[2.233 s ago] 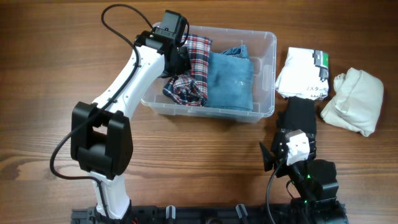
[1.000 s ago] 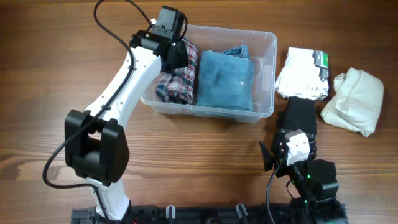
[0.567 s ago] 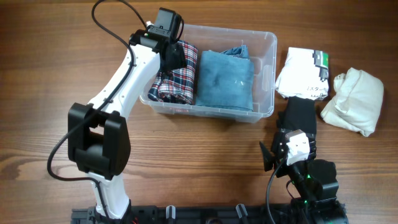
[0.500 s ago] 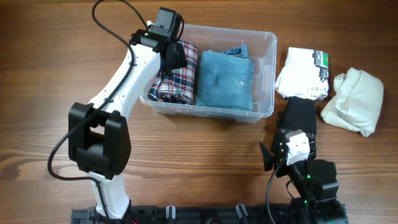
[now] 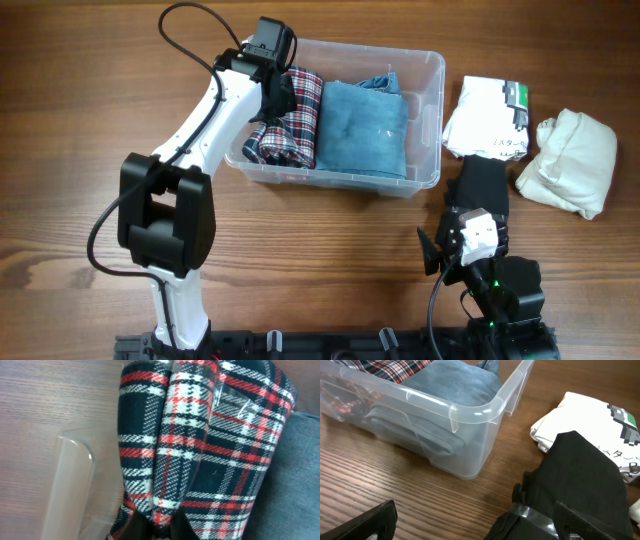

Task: Pack container
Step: 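Press and tuck the plaid shirt down with the left gripper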

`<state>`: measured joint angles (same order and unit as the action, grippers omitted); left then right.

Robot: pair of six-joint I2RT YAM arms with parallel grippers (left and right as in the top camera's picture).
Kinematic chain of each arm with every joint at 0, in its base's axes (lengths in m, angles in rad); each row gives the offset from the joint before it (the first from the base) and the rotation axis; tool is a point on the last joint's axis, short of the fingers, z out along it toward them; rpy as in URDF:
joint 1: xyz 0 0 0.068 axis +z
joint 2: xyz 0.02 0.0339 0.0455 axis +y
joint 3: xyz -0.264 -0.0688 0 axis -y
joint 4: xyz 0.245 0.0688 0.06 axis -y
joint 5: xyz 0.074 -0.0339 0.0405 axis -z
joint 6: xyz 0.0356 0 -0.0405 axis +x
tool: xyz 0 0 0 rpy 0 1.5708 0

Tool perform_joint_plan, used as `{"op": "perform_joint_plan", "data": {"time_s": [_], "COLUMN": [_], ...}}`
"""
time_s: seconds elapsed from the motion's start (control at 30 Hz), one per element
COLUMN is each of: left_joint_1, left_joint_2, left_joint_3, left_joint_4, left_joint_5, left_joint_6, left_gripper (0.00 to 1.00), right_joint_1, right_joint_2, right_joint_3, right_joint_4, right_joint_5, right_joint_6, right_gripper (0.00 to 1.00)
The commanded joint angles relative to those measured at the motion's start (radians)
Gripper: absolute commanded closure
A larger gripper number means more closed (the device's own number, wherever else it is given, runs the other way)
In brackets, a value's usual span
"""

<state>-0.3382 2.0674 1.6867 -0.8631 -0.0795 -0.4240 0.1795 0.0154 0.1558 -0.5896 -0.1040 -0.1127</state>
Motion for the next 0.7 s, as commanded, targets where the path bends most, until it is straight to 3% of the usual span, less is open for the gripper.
{"op": "perform_joint_plan", "data": {"time_s": [0.0,0.3,0.47,0.67], "left_joint_1": [-0.002,-0.069,-0.090,-0.084], "left_joint_2": [-0.057,-0.201,-0.172,-0.105], "left_joint_3": [0.036,0.094,0.094,0.091], "left_joint_4": [-0.011,0.055,0.074,0.016], "left_joint_5": [0.065,0.263,0.256,0.104], "left_joint_6": [0.002,-0.089,-0.089,-0.089], "left_gripper": [0.96,0.96,0.96,0.96], "right_joint_1": [-0.005,-0.005,-0.005,-0.005], "right_joint_2": [-0.008,-0.008,-0.008,-0.008], "right_joint_3": [0.002,0.002,0.002,0.002], "right_joint_4": [0.002,0.002,0.002,0.002], "right_joint_5": [-0.009,-0.009,-0.009,-0.009], "right_joint_6": [0.010,0.010,0.010,0.011], "right_gripper": [0.00,0.00,0.00,0.00]}}
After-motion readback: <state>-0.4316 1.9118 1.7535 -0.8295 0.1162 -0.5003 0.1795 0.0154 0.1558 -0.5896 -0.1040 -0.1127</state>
